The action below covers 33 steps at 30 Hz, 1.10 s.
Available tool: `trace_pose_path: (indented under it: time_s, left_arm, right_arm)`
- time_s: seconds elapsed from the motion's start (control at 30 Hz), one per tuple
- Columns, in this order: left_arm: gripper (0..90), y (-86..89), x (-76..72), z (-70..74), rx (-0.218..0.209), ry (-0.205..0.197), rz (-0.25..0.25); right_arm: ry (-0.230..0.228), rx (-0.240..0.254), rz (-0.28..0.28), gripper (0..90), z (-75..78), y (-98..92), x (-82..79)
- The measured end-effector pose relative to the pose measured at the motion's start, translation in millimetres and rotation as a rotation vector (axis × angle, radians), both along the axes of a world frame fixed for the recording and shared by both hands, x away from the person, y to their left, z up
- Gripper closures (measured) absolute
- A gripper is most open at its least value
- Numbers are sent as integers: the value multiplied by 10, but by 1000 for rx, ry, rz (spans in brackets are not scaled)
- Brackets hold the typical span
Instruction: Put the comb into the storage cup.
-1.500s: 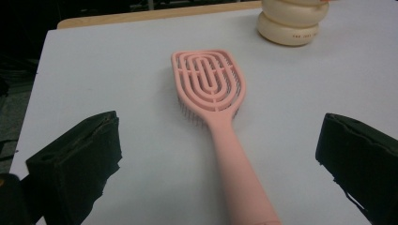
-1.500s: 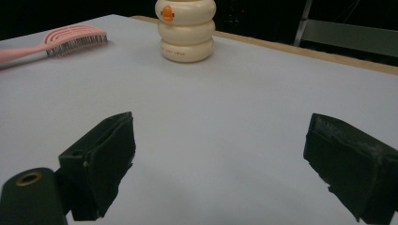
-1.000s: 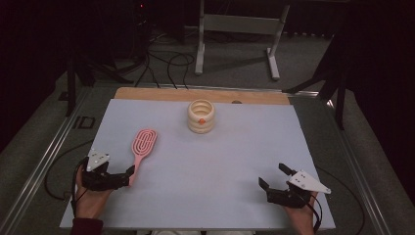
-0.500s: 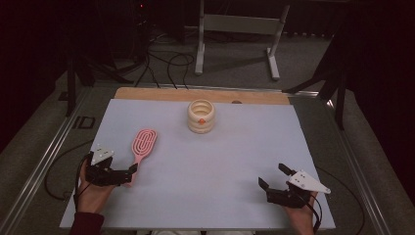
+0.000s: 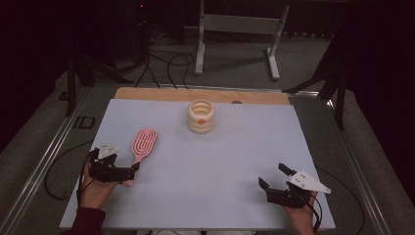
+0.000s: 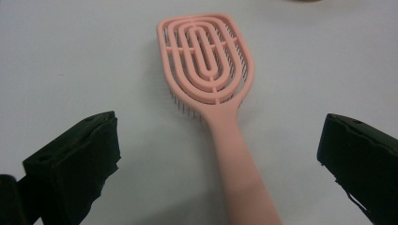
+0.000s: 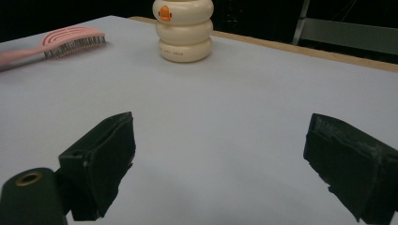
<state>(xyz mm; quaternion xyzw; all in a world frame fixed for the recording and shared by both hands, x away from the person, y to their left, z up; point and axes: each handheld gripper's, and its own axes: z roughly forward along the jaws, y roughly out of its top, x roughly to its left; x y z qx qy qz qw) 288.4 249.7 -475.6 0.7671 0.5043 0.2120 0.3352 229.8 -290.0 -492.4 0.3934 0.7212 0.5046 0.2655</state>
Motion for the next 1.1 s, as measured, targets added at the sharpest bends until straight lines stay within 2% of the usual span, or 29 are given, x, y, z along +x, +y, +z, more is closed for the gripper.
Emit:
trace_pose_path:
  time_s: [0.13, 0.4, 0.57, 0.6, 0.67, 0.83, 0.87, 1.1]
  left_arm:
    - [2, -23, 35, 5, 11, 10, 3]
    - [2, -88, 135, 24, 37, 57, 1]
    - [5, -126, 215, 7, 63, 112, 6]
    - [5, -126, 215, 7, 63, 112, 6]
    - [6, -142, 266, -10, 67, 142, 12]
    - [7, -150, 290, -19, 65, 155, 14]
    - [11, -173, 340, -34, 91, 181, 22]
    - [13, -210, 406, -60, 104, 206, 33]
  right_arm:
    - [0, -1, 1, 92, 0, 1, 0]
    - [1, -4, 1, 93, -2, 2, 0]
    - [2, -7, 2, 92, -3, 5, 1]
    - [2, -7, 2, 92, -3, 5, 1]
    - [2, -6, 4, 92, -4, 8, 0]
    - [6, -6, 2, 92, -5, 7, 0]
    - [6, -6, 2, 92, -5, 7, 0]
    - [6, -7, 2, 92, -5, 7, 0]
